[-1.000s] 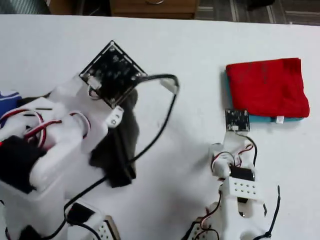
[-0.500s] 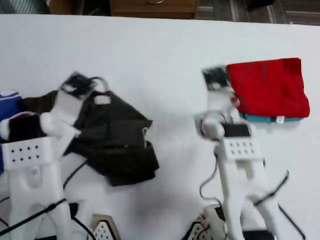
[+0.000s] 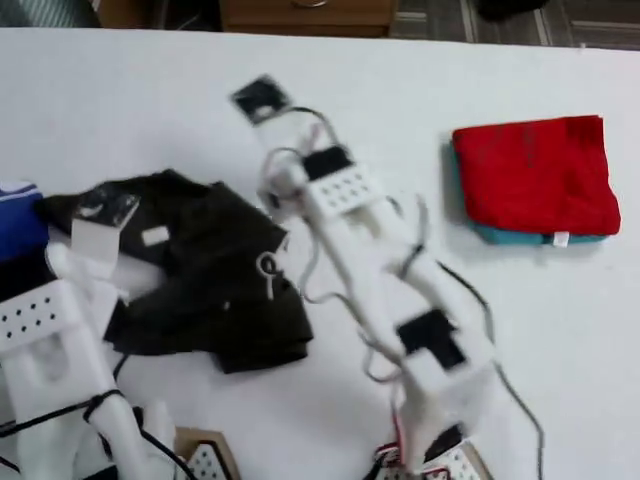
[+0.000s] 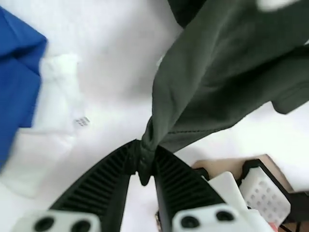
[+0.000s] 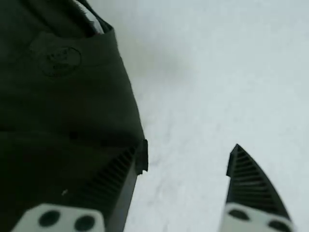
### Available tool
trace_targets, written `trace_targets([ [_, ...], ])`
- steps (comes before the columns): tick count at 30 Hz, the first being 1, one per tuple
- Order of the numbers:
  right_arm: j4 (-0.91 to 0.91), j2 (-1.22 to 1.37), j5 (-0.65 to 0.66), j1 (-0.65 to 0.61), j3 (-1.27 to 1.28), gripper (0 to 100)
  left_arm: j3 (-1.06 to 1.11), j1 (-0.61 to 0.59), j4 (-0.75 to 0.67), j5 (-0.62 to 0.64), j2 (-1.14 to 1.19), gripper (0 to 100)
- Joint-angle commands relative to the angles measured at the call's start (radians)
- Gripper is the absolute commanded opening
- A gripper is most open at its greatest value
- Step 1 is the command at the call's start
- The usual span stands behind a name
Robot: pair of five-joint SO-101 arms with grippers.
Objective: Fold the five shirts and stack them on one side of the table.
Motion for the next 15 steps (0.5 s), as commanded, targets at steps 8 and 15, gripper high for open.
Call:
trace_targets([
  [8, 0.263, 0.495, -0.002, -0.130, -0.718, 33.4, 0.008, -0.008, -0.015, -0.009, -0.026, 3],
  [15, 0.298, 0.714, 0.006, -0.160, -0.951, 33.4, 0.008, -0.008, -0.015, -0.009, -0.026, 3],
])
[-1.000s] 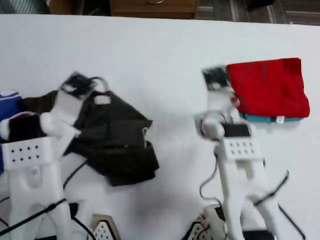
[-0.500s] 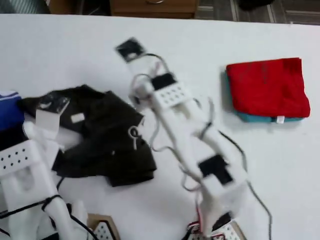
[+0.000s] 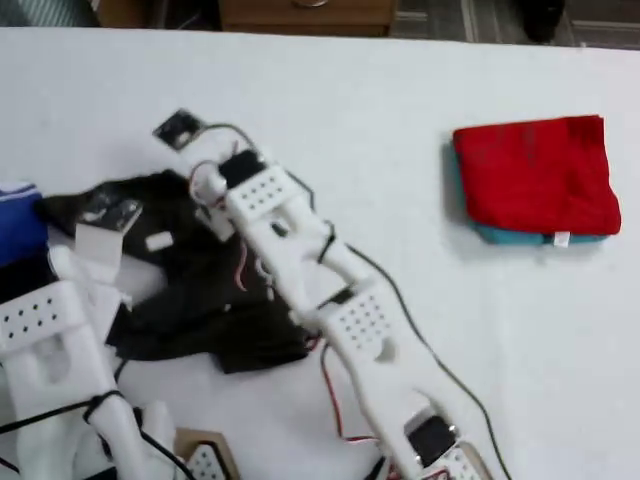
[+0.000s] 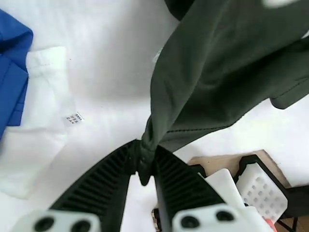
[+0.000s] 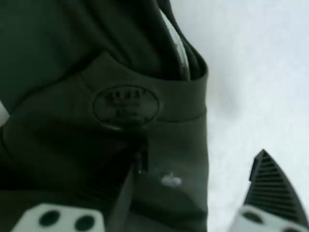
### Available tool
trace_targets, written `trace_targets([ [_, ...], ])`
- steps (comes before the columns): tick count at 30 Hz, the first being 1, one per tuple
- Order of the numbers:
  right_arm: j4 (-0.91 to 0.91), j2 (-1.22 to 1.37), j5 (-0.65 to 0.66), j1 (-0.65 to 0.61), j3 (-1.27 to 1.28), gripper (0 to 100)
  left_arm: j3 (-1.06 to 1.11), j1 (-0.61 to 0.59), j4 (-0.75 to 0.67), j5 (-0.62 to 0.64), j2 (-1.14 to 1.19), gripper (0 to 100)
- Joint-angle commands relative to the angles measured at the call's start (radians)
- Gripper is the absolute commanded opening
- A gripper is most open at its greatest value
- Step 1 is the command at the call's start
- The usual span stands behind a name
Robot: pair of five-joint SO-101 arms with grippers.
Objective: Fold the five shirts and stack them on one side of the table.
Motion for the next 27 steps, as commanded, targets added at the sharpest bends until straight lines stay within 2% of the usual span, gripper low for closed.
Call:
trace_targets([
  [1, 0.012, 0.062, 0.005, -0.012, -0.130, 33.4, -0.008, -0.009, -0.014, -0.009, -0.026, 3],
  [6, 0.027, 0.157, 0.031, 0.001, -0.195, 31.0, -0.008, -0.008, -0.014, -0.009, -0.026, 3],
  [8, 0.047, 0.165, 0.091, -0.001, -0.201, 20.1, -0.008, -0.008, -0.014, -0.009, -0.026, 3],
  [10, 0.064, 0.166, 0.118, 0.002, -0.219, 2.2, -0.008, -0.006, -0.014, -0.009, -0.026, 3],
  [11, 0.068, 0.166, 0.109, 0.012, -0.230, 1.0, -0.008, -0.006, -0.014, -0.009, -0.026, 3],
  [13, 0.087, 0.165, 0.077, 0.042, -0.258, 5.9, -0.016, -0.006, -0.014, -0.008, -0.026, 3],
  [15, 0.097, 0.166, 0.043, 0.082, -0.318, 1.2, -0.045, -0.006, -0.014, -0.003, -0.026, 3],
  [20, 0.166, 0.166, -0.023, 0.194, -0.493, 1.9, -0.165, -0.006, -0.020, 0.003, -0.020, 3],
  [23, 0.229, 0.163, -0.034, 0.245, -0.589, 1.9, -0.216, -0.005, -0.066, 0.063, -0.020, 3],
  [27, 0.280, 0.102, -0.032, 0.305, -0.574, 1.9, -0.291, 0.028, -0.141, 0.120, -0.018, 3],
])
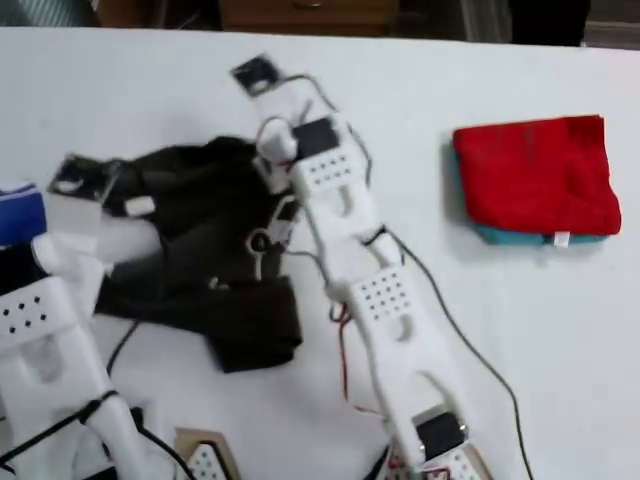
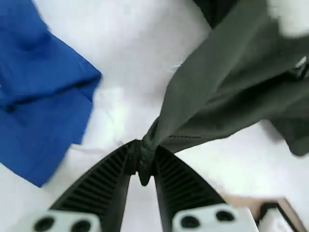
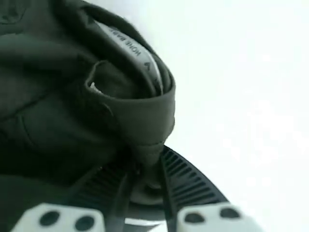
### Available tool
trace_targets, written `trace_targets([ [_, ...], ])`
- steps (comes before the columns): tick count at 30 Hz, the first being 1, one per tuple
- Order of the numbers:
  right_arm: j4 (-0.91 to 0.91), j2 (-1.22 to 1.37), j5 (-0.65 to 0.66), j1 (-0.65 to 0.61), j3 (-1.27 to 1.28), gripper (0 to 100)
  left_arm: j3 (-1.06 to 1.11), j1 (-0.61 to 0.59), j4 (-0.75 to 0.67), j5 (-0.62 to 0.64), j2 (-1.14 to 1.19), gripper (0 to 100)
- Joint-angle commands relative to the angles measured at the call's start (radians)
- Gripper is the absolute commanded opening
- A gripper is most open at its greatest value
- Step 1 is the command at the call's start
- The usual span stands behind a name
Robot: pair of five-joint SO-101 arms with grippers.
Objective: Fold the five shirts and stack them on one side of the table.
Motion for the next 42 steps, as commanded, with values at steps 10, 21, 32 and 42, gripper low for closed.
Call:
trace_targets([
  [10, 0.082, -0.433, -0.117, 0.160, -0.011, 1.9, -0.449, 0.236, -0.057, 0.044, -0.017, 3],
  [21, 0.082, -0.898, -0.146, 0.177, 0.428, 1.9, -0.727, 0.275, -0.035, 0.029, -0.015, 3],
  [32, -0.202, -1.326, -0.203, 0.265, 1.537, 2.0, -0.213, 0.454, 0.043, -0.040, -0.018, 3],
  [42, -0.601, -1.751, -0.060, 0.338, 2.394, 2.5, 0.140, 0.451, -0.080, -0.040, -0.018, 3],
])
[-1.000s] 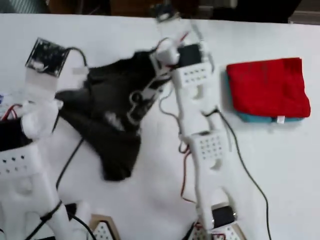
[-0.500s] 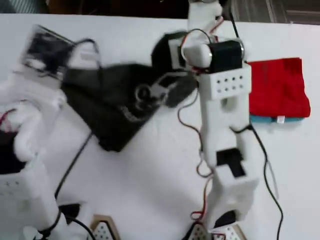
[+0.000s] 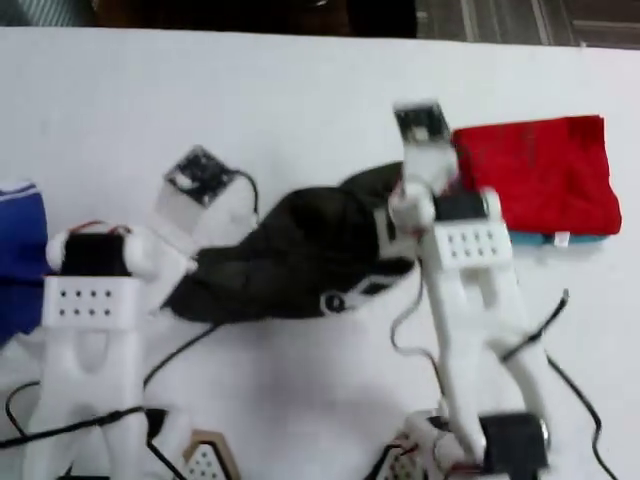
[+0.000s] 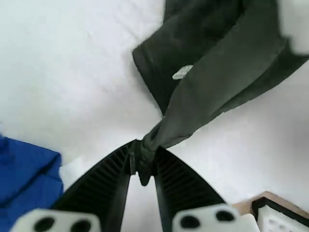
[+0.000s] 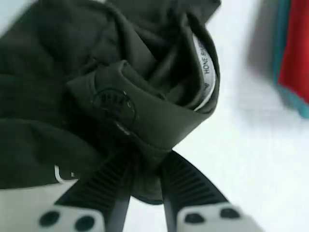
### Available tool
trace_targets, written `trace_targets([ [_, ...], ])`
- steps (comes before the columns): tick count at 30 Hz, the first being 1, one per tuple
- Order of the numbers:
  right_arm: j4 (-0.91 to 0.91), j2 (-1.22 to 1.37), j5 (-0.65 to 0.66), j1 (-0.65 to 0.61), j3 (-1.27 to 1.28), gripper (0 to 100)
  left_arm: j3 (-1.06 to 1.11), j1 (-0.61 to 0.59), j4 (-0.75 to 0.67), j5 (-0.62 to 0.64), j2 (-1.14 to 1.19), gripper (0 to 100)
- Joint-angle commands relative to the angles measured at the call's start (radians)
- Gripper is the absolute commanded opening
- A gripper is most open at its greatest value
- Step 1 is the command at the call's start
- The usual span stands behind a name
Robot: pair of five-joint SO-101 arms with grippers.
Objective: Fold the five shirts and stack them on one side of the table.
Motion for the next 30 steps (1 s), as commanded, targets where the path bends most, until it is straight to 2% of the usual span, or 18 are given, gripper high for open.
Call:
trace_targets([
  [1, -0.068, -0.159, 0.077, 0.028, 0.190, 2.6, 0.076, 0.006, -0.063, -0.012, -0.018, 3],
  [5, -0.061, -0.237, 0.206, 0.028, 0.284, 10.5, 0.196, 0.011, -0.166, -0.012, -0.020, 3],
  [9, 0.064, -0.326, 0.385, 0.028, 0.226, 19.7, 0.277, 0.005, -0.252, -0.014, -0.021, 3],
  [13, 0.156, -0.449, 0.385, 0.021, 0.025, 19.7, 0.334, 0.005, -0.295, -0.014, -0.023, 3],
  [15, 0.145, -0.447, 0.316, 0.021, -0.072, 18.7, 0.364, 0.005, -0.321, -0.014, -0.023, 3],
  [20, 0.065, -0.196, 0.213, -0.013, -0.219, 21.0, 0.455, 0.003, -0.399, -0.014, -0.025, 3],
  [30, 0.107, 0.463, 0.206, -0.305, -0.698, 22.4, 0.590, 0.003, -0.540, -0.006, -0.026, 3],
])
